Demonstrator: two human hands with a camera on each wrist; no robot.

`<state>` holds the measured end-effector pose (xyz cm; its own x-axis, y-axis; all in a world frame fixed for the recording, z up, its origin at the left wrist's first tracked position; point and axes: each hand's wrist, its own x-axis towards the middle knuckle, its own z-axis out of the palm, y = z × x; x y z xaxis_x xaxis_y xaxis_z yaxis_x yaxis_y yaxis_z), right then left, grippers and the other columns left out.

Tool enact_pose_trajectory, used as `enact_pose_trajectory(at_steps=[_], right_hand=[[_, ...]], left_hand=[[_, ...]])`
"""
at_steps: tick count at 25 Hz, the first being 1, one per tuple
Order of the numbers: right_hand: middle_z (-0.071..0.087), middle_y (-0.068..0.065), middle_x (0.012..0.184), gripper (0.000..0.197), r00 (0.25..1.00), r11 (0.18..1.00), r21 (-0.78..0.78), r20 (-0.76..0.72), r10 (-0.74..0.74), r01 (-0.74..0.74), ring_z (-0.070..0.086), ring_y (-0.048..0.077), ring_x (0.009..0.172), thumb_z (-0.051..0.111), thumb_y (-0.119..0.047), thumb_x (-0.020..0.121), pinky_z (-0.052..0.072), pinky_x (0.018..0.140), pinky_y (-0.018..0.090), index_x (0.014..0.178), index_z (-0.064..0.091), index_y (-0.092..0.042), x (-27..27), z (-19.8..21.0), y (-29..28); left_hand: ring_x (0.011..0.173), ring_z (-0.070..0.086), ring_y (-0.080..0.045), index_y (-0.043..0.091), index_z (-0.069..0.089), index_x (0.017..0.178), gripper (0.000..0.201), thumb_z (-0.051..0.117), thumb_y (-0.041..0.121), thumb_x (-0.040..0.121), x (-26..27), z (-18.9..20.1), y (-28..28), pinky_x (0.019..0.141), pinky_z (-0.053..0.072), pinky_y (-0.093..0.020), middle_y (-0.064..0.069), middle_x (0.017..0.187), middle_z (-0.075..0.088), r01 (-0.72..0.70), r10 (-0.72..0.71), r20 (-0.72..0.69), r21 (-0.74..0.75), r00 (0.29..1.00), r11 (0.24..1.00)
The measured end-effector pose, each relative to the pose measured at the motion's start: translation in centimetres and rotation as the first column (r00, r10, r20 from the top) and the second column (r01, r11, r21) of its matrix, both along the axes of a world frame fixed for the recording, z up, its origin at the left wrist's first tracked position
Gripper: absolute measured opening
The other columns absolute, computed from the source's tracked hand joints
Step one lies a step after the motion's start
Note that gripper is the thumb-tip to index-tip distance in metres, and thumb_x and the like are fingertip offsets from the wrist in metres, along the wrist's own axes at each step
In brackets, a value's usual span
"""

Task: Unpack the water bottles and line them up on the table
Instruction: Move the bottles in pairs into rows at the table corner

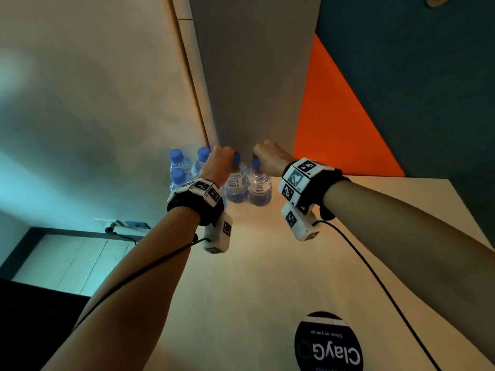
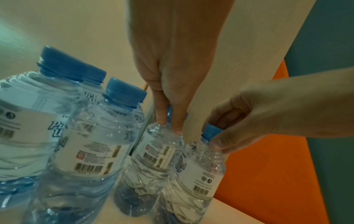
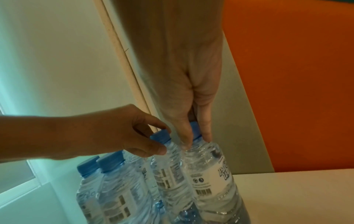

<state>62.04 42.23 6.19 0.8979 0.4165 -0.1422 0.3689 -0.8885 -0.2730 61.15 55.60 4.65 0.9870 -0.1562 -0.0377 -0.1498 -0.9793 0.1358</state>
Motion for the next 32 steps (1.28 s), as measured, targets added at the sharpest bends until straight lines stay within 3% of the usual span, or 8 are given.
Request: enact_pose_trajectory(at_steps=[5,10,19,26,28,30,32], right_hand=[[0.064,0.029,0.113,0.024,1.0,1.0,-0.012,0.028,-0.013,0.013,0.063,0.038,0.104,0.061,0.004,0.084,0.05,0.085,0.037,0.107,0.063,0.011,1.6,-0.2,-0.1],[0.063,0.031,0.112,0.022,0.999,1.0,-0.005,0.031,0.005,-0.005,0.063,0.039,0.102,0.056,0.009,0.083,0.047,0.077,0.037,0.104,0.062,0.013,2.9,-0.6,0.1],[0.055,0.027,0.122,0.029,0.998,0.998,-0.037,0.043,0.049,-0.047,0.057,0.039,0.11,0.061,0.003,0.083,0.047,0.089,0.039,0.112,0.058,0.007,3.8,-0.9,-0.2],[0.059,0.028,0.116,0.024,0.999,0.999,0.017,0.016,0.031,-0.031,0.06,0.04,0.106,0.062,-0.002,0.083,0.048,0.086,0.042,0.106,0.06,0.005,3.7,-1.3,-0.5],[0.056,0.026,0.122,0.032,1.0,0.998,0.052,-0.018,-0.018,0.019,0.056,0.039,0.113,0.059,-0.006,0.087,0.046,0.09,0.04,0.117,0.055,0.002,3.3,-1.4,-0.8],[0.049,0.024,0.134,0.055,0.996,0.996,0.073,-0.087,-0.035,0.041,0.049,0.037,0.124,0.064,-0.008,0.086,0.043,0.097,0.038,0.135,0.04,-0.001,2.4,-1.4,-1.3],[0.039,0.023,0.145,0.075,0.993,0.997,0.073,-0.119,-0.001,0.01,0.041,0.036,0.133,0.069,-0.006,0.082,0.039,0.104,0.038,0.143,0.025,-0.002,0.9,-1.0,-2.1]], left_hand=[[0.112,0.057,-0.038,-0.001,0.056,0.114,0.026,0.054,0.014,0.092,1.0,-0.4,-0.4,0.096,0.043,-0.04,-0.021,0.12,0.063,-0.029,0.029,0.01,-0.014,1.0,0.999],[0.113,0.054,-0.039,-0.002,0.055,0.117,0.028,0.054,0.013,0.093,1.3,-0.5,-0.4,0.094,0.041,-0.04,-0.023,0.121,0.062,-0.063,0.064,0.017,-0.03,0.998,0.998],[0.113,0.054,-0.041,-0.004,0.055,0.117,0.028,0.053,0.008,0.091,1.9,-0.9,-0.2,0.096,0.041,-0.044,-0.025,0.121,0.061,-0.077,0.078,0.009,-0.057,0.997,0.995],[0.115,0.054,-0.038,-0.001,0.055,0.117,0.027,0.054,0.008,0.091,1.8,-0.8,-0.1,0.099,0.039,-0.041,-0.023,0.123,0.061,-0.085,0.085,-0.001,-0.08,0.996,0.993],[0.12,0.051,-0.038,0.002,0.046,0.129,0.041,0.057,0.007,0.09,1.5,-0.6,0.1,0.103,0.037,-0.042,-0.026,0.127,0.057,-0.109,0.106,-0.03,-0.148,0.994,0.983],[0.123,0.046,-0.041,0.004,0.029,0.141,0.062,0.061,0.009,0.088,0.6,-0.2,0.3,0.104,0.037,-0.045,-0.03,0.129,0.053,-0.137,0.13,-0.049,-0.2,0.99,0.97],[0.12,0.047,-0.042,0.005,0.035,0.139,0.058,0.061,0.009,0.087,-0.7,0.4,0.5,0.102,0.038,-0.045,-0.03,0.125,0.055,-0.133,0.132,-0.02,-0.218,0.991,0.967]])
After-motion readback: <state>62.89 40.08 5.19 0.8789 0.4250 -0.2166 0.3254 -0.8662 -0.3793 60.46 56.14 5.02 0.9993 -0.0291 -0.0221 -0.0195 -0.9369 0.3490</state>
